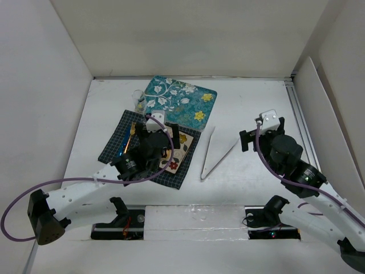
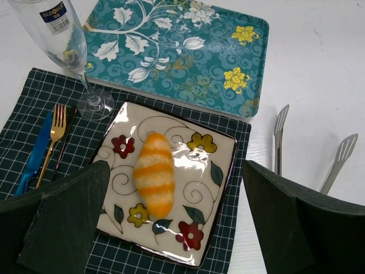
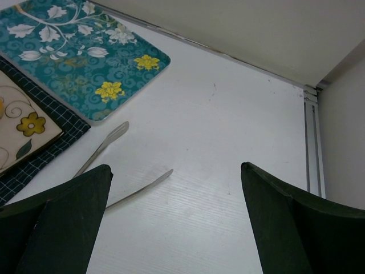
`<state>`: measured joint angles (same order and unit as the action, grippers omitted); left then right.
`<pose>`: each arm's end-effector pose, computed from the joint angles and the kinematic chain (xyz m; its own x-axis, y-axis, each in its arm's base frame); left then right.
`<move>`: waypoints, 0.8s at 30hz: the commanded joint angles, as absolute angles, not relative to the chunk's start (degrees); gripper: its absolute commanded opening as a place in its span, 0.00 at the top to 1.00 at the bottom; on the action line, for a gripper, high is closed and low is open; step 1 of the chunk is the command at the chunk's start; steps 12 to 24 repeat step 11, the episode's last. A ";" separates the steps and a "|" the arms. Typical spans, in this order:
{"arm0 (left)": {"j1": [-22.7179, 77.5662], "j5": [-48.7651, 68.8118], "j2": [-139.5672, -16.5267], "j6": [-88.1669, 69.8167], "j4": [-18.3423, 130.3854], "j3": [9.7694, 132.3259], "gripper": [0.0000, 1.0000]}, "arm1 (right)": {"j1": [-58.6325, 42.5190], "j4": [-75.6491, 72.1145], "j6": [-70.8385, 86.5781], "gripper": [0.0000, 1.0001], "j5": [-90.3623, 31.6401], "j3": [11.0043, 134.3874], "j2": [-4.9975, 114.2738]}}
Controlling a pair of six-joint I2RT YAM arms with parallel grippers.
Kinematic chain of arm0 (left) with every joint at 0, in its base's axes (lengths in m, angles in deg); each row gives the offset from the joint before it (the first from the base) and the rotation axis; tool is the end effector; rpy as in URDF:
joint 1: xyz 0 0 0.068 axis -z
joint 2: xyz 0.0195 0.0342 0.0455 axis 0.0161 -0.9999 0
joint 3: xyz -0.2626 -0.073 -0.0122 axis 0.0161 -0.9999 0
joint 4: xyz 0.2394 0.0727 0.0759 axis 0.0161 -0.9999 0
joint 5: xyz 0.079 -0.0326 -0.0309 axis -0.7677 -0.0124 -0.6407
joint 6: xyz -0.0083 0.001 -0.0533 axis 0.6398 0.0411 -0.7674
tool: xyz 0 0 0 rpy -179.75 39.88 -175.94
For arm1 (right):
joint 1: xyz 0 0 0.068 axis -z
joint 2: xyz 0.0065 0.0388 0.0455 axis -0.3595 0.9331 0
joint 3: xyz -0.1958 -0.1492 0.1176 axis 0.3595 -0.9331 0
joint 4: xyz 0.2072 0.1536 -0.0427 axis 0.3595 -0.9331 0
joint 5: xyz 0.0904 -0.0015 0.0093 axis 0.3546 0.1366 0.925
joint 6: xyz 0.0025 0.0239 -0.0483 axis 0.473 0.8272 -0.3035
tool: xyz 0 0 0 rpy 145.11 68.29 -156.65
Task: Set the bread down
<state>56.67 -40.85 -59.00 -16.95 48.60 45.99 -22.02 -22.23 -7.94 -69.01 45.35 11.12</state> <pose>0.1451 -0.1700 0.3278 -0.2129 -0.1207 -0.9696 0.1791 0.9707 -0.1602 0.1172 0.0837 0.3602 -0.0983 -0.2736 -0.9568 -0.2166 0.9443 -0.2478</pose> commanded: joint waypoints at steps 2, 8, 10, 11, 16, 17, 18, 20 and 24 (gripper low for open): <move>56.47 -40.43 -59.15 -16.84 50.93 46.08 0.01 | -21.64 -19.89 -7.47 0.00 -68.55 48.21 11.26; 56.47 -40.78 -59.33 -16.67 51.11 45.81 0.01 | -21.64 -19.89 -7.65 0.00 -68.38 48.30 12.05; 56.47 -40.69 -59.33 -16.67 51.11 45.90 0.01 | -21.64 -20.85 -7.65 0.00 -68.12 49.35 12.93; 56.47 -40.69 -59.33 -16.67 51.11 45.90 0.01 | -21.64 -20.86 -7.65 0.00 -68.12 49.70 13.54; 56.47 -40.69 -59.33 -16.67 51.11 45.90 0.01 | -21.64 -20.86 -7.65 0.00 -68.12 49.70 13.54; 56.47 -40.69 -59.33 -16.67 51.11 45.90 0.01 | -21.64 -20.86 -7.65 0.00 -68.12 49.70 13.54; 56.47 -40.69 -59.33 -16.67 51.11 45.90 0.01 | -21.64 -20.86 -7.65 0.00 -68.12 49.70 13.54; 56.47 -40.69 -59.33 -16.67 51.11 45.90 0.01 | -21.64 -20.86 -7.65 0.00 -68.12 49.70 13.54; 56.47 -40.69 -59.33 -16.67 51.11 45.90 0.01 | -21.64 -20.86 -7.65 0.00 -68.12 49.70 13.54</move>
